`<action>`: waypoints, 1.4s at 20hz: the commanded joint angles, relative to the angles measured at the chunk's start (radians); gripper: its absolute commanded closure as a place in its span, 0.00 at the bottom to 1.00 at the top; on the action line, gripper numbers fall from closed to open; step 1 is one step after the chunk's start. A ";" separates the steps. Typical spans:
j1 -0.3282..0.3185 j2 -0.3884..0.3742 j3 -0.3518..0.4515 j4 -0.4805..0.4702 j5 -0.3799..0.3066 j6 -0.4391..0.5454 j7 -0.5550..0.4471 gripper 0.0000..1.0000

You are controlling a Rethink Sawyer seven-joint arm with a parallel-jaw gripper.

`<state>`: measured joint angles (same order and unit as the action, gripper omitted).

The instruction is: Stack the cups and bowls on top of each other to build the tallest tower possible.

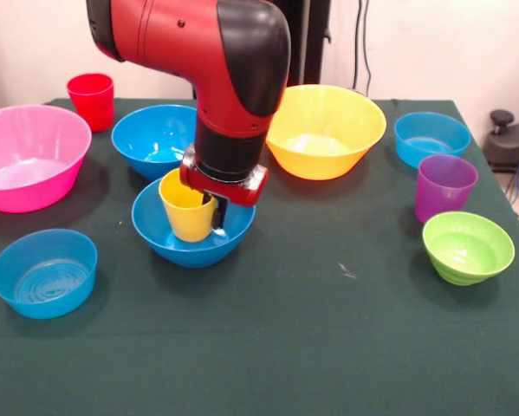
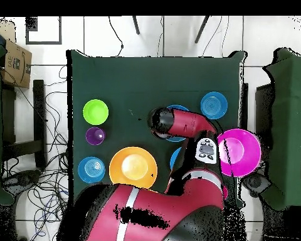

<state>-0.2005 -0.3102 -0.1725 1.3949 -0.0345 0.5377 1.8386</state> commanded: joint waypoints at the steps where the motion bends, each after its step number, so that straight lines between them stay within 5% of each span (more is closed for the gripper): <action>1: -0.012 0.084 0.056 -0.107 0.041 -0.019 0.154 1.00; 15: -0.015 0.083 0.048 -0.110 0.034 -0.026 0.124 1.00; 16: -0.005 0.082 0.037 -0.108 0.028 -0.057 0.137 0.00; 28: 0.065 0.106 -0.051 -0.123 0.043 -0.069 0.228 0.00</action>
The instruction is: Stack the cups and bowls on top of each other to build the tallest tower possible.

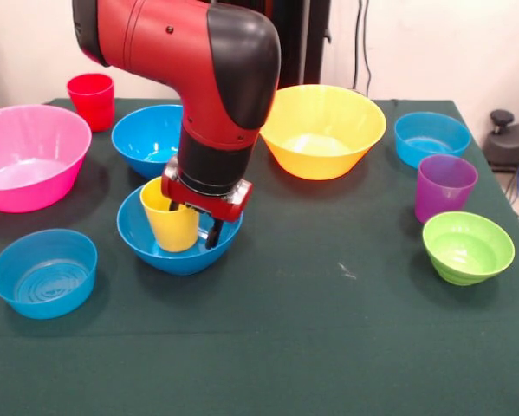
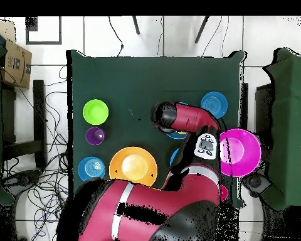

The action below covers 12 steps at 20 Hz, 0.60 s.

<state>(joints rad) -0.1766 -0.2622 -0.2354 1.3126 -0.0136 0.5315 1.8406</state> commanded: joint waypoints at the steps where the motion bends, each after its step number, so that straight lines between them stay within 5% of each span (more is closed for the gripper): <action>1: 0.046 0.058 0.010 -0.027 0.033 -0.082 0.244 0.00; 12: -0.011 -0.029 0.057 0.041 0.045 -0.037 0.149 0.00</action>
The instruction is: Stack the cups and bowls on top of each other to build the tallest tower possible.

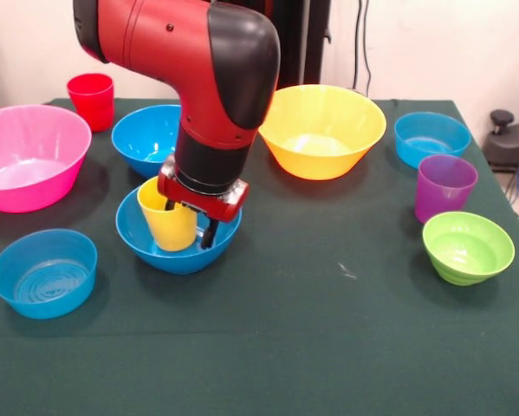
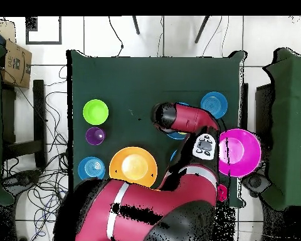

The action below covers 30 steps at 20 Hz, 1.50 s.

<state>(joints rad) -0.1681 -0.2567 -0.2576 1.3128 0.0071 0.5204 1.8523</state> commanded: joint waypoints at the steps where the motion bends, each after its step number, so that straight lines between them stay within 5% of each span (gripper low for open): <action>1: -0.021 -0.043 0.081 0.048 0.023 -0.026 0.134 0.00; 30: -0.072 -0.221 0.144 0.184 0.010 -0.025 0.088 0.00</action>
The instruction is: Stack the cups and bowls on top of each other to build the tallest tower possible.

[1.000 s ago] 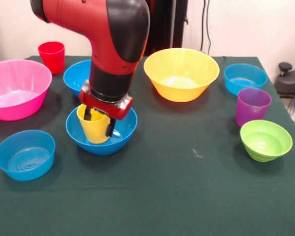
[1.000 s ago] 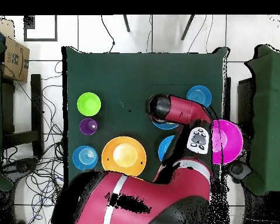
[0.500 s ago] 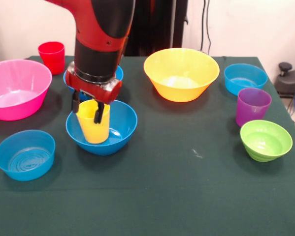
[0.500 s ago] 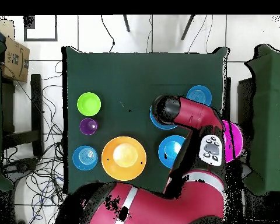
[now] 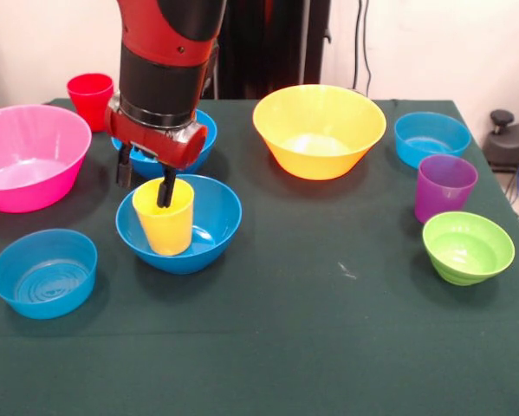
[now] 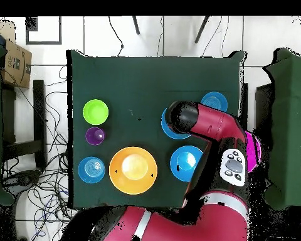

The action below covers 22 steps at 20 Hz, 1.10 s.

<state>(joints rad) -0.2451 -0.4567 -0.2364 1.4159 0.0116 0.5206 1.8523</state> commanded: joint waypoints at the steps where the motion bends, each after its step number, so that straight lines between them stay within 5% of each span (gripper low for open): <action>1: 0.002 -0.026 0.126 0.083 0.008 -0.020 0.086 0.00; 12: 0.031 -0.137 0.096 0.182 -0.010 -0.002 0.089 0.00; 15: 0.030 -0.166 0.087 0.167 -0.008 0.083 0.064 0.00; 22: -0.054 -0.175 0.113 0.161 -0.039 0.190 -0.059 0.00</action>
<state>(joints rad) -0.2462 -0.6268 -0.2295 1.5262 0.0094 0.5670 1.8523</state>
